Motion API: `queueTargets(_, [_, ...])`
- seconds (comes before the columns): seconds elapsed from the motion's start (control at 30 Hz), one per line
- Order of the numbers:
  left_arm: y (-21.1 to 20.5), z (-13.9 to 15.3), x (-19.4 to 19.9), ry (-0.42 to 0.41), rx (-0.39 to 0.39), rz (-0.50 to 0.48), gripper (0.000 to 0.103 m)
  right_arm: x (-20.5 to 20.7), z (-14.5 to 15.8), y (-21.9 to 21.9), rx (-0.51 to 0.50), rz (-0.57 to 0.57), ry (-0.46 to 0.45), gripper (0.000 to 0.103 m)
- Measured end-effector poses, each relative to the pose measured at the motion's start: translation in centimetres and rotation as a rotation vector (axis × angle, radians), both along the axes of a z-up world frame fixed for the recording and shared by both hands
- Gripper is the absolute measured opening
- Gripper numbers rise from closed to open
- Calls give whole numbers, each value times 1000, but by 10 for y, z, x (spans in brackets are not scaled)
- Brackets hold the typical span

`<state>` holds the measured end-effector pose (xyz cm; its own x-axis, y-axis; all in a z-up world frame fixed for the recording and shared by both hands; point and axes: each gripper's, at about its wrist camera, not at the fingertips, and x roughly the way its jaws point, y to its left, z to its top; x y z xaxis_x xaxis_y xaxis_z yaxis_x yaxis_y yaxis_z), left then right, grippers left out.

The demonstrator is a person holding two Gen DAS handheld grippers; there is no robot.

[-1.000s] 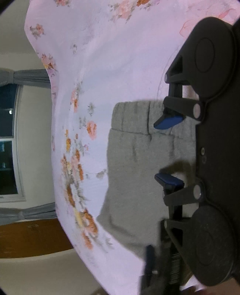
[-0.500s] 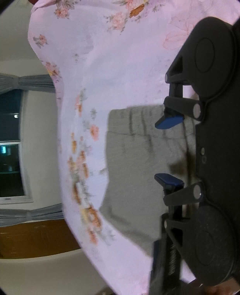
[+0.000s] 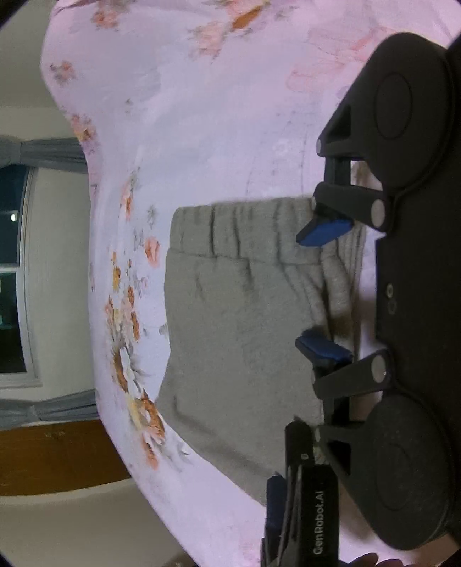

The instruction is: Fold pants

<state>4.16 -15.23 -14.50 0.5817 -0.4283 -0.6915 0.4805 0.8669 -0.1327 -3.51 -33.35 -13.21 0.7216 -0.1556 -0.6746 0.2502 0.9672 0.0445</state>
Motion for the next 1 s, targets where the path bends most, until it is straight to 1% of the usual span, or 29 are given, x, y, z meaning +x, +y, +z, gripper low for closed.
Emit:
queueTargets(0.1, [2,3,1,9,-14,13,78,-6,7,-2,8,-24,-35,57])
queueTargets(0.2, [4,4,2,15,-23,27,78,-8,17,-5,14,-30,-89,57])
queueTargets(0.33, [4,4,3,18,-24,40,78,-2,26,-5,20,-11,-137,57])
queueTargets(0.43, [0,2,3,11,-5,32,79,4,19,-4,17,7,-118,56])
queueTargets(0.53, [-1,2,3,10,1,26,79,9,3,-5,0,10,-52,56])
queueTargets(0.6, [-2,3,3,11,3,26,80,7,3,-4,-8,18,-57,56])
queueTargets(0.87, [-2,5,4,22,-4,43,80,4,19,-4,31,14,-108,57])
queueTargets(1.0, [-1,5,5,27,-8,49,80,7,13,-2,22,31,-85,57])
